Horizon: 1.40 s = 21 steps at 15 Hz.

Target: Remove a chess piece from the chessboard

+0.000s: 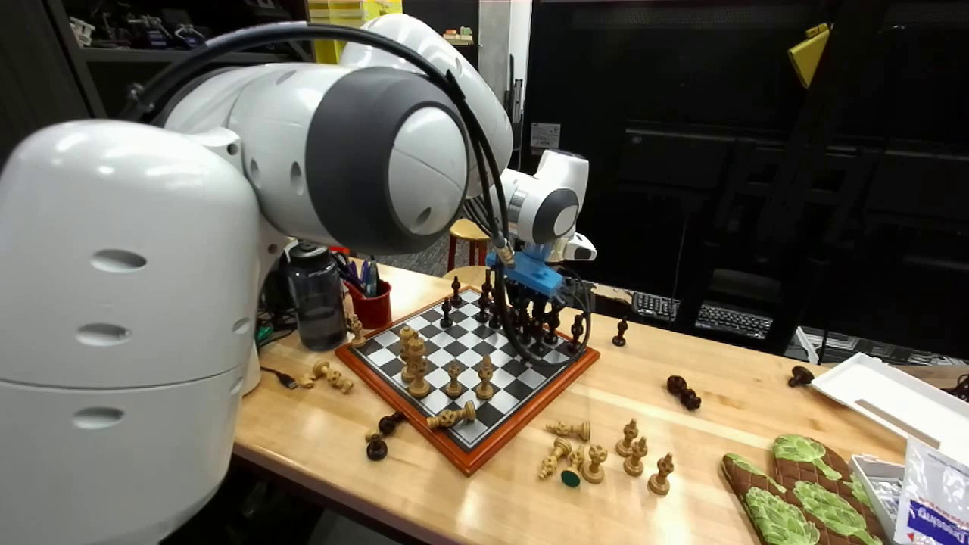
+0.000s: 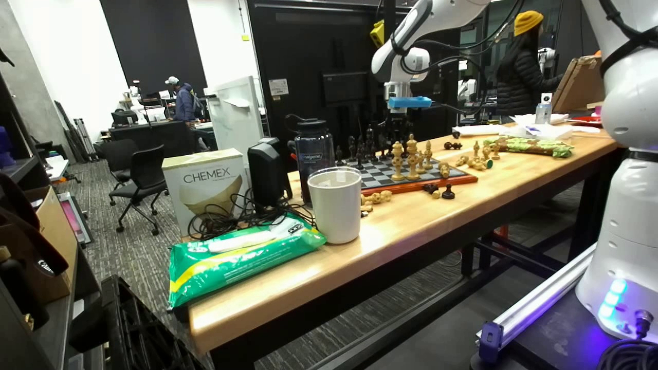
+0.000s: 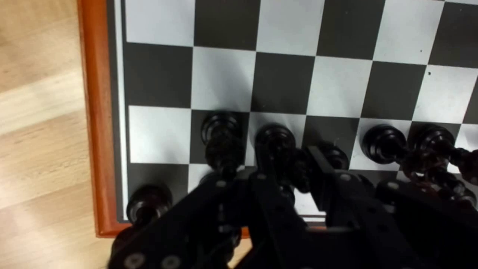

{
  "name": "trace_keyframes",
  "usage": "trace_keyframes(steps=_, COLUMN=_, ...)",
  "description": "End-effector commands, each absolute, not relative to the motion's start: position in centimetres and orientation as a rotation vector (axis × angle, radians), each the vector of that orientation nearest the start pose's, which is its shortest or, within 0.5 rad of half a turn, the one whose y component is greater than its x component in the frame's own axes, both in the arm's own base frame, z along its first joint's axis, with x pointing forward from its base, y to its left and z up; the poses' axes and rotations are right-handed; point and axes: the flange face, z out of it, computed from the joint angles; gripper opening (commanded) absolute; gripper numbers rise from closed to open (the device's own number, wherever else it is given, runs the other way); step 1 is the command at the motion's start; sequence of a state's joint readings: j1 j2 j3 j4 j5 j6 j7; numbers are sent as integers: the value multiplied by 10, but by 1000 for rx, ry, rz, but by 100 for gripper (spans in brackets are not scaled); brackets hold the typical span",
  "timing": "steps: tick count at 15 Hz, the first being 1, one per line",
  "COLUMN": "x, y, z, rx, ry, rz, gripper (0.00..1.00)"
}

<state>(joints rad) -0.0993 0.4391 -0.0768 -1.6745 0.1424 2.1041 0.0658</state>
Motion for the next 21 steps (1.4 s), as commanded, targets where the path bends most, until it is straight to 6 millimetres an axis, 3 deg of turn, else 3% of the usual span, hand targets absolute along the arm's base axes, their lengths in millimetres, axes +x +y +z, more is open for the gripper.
trace_keyframes(steps=1, x=662, y=-105, z=354, rx=-3002, ry=446, rz=15, gripper=60)
trace_keyframes(steps=7, x=662, y=-104, z=355, rx=-3003, ry=445, rz=14, gripper=98)
trace_keyframes(steps=21, x=662, y=-103, z=357, rx=-3003, ry=447, rz=20, gripper=100)
